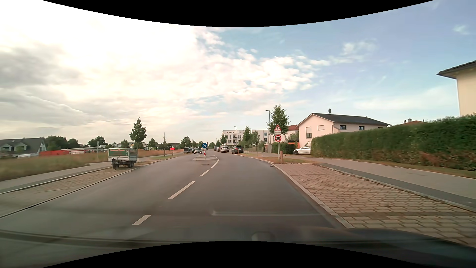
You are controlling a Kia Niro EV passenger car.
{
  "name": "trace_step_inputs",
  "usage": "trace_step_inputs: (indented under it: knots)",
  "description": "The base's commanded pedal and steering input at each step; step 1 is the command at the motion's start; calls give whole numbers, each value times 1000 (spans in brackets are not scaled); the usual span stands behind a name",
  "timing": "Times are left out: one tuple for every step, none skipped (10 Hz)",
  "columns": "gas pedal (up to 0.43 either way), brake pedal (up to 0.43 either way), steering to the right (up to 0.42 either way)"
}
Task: Follow the waypoints while adhering to traffic rules and regulations
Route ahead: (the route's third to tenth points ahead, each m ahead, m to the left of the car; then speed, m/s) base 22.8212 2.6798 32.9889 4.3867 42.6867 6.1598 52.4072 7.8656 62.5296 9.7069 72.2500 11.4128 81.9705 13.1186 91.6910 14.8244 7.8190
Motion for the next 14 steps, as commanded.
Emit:
trace_step_inputs:
  knots:
    - [130,0,-18]
    - [130,0,-19]
    - [130,0,-19]
    - [130,0,-20]
    - [130,0,-21]
    - [130,0,-21]
    - [130,0,-21]
    - [130,0,-20]
    - [130,0,-18]
    - [130,0,-16]
    - [130,0,-15]
    - [130,0,-14]
    - [130,0,-14]
    - [130,0,-14]
